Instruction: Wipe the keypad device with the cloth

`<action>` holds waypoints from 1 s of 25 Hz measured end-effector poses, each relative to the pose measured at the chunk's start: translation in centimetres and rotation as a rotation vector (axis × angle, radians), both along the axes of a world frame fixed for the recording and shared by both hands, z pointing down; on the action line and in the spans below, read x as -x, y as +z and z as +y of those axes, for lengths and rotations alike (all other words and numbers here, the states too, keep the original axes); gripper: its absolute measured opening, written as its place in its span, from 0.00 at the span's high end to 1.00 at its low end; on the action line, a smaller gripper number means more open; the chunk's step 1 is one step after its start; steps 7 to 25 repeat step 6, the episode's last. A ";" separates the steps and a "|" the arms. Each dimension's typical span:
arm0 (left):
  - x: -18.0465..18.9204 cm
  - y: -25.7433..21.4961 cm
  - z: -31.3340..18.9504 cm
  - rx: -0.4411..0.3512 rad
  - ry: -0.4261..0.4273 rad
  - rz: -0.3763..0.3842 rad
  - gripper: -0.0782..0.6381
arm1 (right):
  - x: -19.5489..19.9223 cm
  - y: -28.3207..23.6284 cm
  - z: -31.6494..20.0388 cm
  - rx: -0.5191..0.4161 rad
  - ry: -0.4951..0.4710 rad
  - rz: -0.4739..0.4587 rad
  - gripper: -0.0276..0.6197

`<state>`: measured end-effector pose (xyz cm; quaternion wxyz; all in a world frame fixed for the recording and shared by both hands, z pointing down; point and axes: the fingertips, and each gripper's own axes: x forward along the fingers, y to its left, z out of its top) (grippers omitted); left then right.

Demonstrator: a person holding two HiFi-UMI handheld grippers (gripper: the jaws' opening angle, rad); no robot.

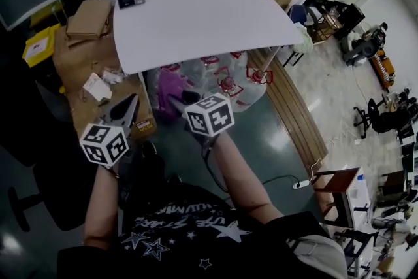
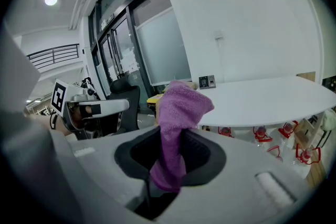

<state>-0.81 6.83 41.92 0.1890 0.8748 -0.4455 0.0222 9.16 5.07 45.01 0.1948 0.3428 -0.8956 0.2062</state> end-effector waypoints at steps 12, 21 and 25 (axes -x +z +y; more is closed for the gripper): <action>0.5 0.3 0.7 0.009 -0.015 -0.002 0.88 | 0.4 -0.1 0.8 0.000 -0.015 -0.003 0.81; 0.5 0.3 0.7 0.009 -0.015 -0.002 0.88 | 0.4 -0.1 0.8 0.000 -0.015 -0.003 0.81; 0.5 0.3 0.7 0.009 -0.015 -0.002 0.88 | 0.4 -0.1 0.8 0.000 -0.015 -0.003 0.81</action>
